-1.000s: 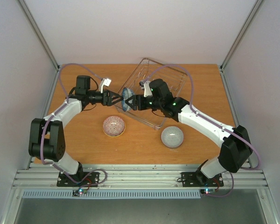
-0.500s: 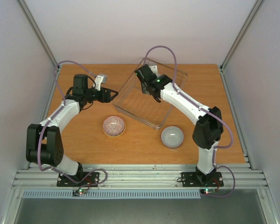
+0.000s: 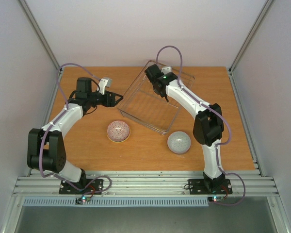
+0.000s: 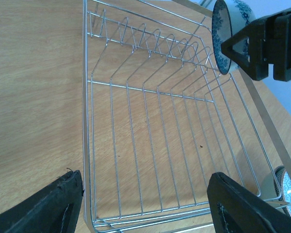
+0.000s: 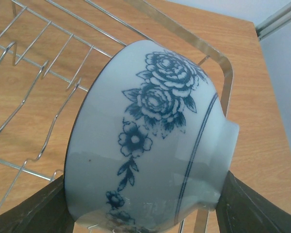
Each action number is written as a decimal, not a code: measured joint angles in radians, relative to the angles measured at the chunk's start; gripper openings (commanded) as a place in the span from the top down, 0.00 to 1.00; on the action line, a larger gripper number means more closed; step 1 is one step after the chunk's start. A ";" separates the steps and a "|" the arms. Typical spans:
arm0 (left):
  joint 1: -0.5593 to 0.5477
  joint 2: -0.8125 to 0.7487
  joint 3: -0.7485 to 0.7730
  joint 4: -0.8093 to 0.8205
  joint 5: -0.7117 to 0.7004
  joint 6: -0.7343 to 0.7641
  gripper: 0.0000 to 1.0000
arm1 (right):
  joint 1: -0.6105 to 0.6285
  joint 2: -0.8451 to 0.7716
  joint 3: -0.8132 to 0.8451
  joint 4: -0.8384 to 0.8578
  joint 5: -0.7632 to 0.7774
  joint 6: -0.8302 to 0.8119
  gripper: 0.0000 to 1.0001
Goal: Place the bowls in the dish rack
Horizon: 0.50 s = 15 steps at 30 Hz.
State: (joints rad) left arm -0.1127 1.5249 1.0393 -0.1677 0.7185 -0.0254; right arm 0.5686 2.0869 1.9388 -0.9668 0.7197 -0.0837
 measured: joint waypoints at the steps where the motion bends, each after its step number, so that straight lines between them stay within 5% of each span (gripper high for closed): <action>1: 0.000 0.002 0.000 0.000 0.001 0.000 0.29 | -0.003 0.006 0.006 0.001 0.002 -0.002 0.99; 15: 0.000 0.024 -0.002 0.000 0.011 0.000 0.29 | -0.009 0.042 -0.026 0.066 0.010 -0.003 0.99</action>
State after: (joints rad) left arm -0.1127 1.5494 1.0374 -0.1680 0.7300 -0.0250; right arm 0.5598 2.1284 1.9125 -0.9005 0.7292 -0.0868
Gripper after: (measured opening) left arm 0.708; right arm 0.698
